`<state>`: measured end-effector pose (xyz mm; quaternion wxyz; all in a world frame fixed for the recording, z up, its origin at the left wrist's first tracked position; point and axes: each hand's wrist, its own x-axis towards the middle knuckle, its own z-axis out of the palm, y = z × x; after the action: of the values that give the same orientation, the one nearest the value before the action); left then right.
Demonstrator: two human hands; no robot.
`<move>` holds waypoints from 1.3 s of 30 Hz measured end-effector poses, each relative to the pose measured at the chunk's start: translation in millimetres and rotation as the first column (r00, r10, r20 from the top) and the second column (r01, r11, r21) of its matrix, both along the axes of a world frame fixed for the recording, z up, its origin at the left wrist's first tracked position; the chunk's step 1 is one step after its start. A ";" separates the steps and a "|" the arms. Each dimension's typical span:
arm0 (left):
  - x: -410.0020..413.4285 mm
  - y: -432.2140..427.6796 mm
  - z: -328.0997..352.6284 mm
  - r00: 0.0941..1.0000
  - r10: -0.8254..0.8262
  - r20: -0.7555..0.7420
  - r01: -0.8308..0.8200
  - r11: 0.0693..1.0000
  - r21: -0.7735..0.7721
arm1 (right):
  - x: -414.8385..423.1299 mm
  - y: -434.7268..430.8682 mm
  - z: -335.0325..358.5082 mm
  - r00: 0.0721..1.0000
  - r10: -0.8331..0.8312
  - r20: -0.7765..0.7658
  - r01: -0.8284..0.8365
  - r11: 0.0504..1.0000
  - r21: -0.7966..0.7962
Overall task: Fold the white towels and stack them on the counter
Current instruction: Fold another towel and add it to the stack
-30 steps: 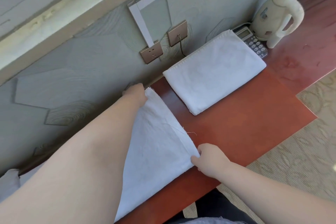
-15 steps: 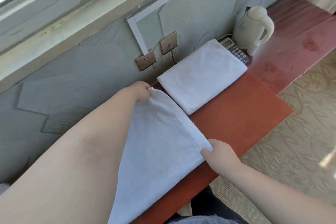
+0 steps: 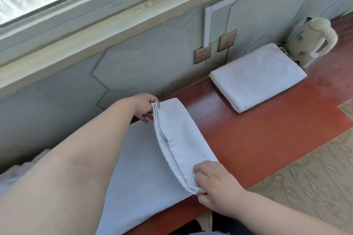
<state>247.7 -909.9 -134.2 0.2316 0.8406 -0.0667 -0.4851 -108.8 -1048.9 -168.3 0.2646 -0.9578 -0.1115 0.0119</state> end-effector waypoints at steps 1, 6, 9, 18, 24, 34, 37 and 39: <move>-4.6 11.0 -4.1 0.999 0.038 0.033 -0.037 0.999 -0.031 | 3.2 11.5 -3.0 1.000 0.018 -0.008 -0.018 1.000 -0.018; -26.1 46.8 -32.2 0.880 0.473 -0.049 -0.472 0.856 -0.211 | 11.5 59.2 -17.1 0.999 0.028 -0.043 -0.030 0.999 -0.027; -31.4 60.5 -47.1 0.774 0.625 -0.099 -0.631 0.749 -0.200 | 11.0 80.9 -23.7 0.999 0.044 -0.028 -0.044 0.999 -0.027; -53.7 74.7 -83.1 0.770 0.505 0.390 -0.452 0.863 -0.224 | 4.0 78.8 -35.4 0.984 0.050 -0.169 -0.113 0.914 -0.389; -58.6 74.6 -89.3 0.718 0.621 0.314 -0.553 0.783 -0.284 | 9.4 43.1 -37.6 0.999 0.034 -0.026 -0.042 0.894 -0.446; -124.2 67.0 -92.6 0.730 0.650 0.211 -0.651 0.755 -0.074 | 5.7 5.9 -36.8 0.986 -0.134 -0.095 0.082 0.904 -0.419; -145.2 70.8 -90.6 0.682 0.663 0.309 -0.667 0.737 -0.109 | 10.2 -2.9 -29.3 0.984 0.010 -0.181 -0.085 0.906 -0.415; -153.9 71.7 -88.6 0.670 0.670 0.319 -0.675 0.729 -0.111 | 13.1 -5.8 -26.2 0.979 0.096 -0.183 -0.167 0.888 -0.428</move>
<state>93.8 -838.2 -222.8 0.3718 0.8778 0.2127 -0.2145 -95.6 -1054.7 -194.4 0.0472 -0.9791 -0.1495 0.1298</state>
